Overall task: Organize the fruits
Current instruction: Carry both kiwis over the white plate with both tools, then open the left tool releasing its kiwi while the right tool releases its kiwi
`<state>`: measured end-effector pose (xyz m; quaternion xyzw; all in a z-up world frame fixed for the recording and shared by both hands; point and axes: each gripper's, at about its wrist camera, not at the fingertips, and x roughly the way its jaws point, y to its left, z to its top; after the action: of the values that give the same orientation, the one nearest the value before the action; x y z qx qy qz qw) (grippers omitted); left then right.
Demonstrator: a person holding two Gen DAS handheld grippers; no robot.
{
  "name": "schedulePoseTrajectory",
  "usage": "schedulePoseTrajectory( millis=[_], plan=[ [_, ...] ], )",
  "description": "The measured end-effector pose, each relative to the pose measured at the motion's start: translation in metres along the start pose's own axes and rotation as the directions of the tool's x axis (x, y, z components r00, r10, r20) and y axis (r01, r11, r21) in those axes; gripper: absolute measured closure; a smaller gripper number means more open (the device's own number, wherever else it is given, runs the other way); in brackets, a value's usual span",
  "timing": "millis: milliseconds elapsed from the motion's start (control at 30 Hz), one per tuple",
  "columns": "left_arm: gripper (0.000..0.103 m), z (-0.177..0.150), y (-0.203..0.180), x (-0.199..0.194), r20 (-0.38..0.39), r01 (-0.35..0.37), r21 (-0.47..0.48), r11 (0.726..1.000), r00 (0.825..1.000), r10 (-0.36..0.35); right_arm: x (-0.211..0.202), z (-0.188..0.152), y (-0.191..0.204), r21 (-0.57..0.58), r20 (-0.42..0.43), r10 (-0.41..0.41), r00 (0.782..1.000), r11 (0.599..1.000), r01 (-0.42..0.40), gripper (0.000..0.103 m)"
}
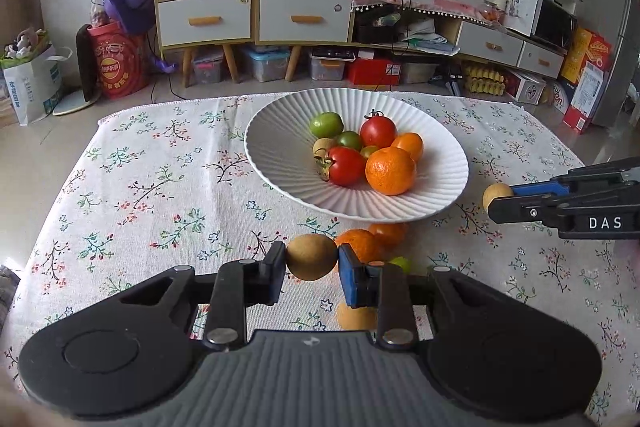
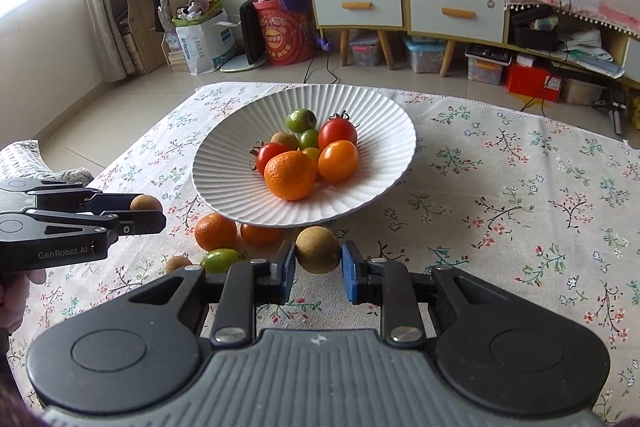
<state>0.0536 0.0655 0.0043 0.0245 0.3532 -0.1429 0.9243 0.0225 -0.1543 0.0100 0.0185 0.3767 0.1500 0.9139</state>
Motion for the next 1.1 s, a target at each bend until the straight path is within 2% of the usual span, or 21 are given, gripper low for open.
schedulePoseTrajectory(
  millis=[333, 467, 767, 1100],
  plan=[
    [0.084, 0.023, -0.011, 0.022, -0.005, 0.017, -0.068, 0.998, 1.0, -0.017, 0.007, 0.02, -0.017, 0.066, 0.052, -0.04, 0.998, 0.997, 0.036, 0.081],
    [0.084, 0.028, -0.017, 0.032, -0.01, -0.004, -0.06, 0.998, 1.0, 0.003, 0.015, 0.026, -0.021, 0.084, 0.056, -0.055, 0.997, 0.995, 0.05, 0.081],
    [0.084, 0.036, -0.025, 0.049, -0.039, -0.029, -0.069, 0.997, 0.999, 0.027, 0.03, 0.034, -0.023, 0.129, 0.043, -0.055, 0.998, 0.99, 0.049, 0.081],
    [0.084, 0.039, -0.029, 0.055, -0.054, -0.041, -0.068, 0.997, 0.998, 0.038, 0.038, 0.031, -0.014, 0.096, 0.005, -0.054, 0.999, 0.994, 0.054, 0.081]
  ],
)
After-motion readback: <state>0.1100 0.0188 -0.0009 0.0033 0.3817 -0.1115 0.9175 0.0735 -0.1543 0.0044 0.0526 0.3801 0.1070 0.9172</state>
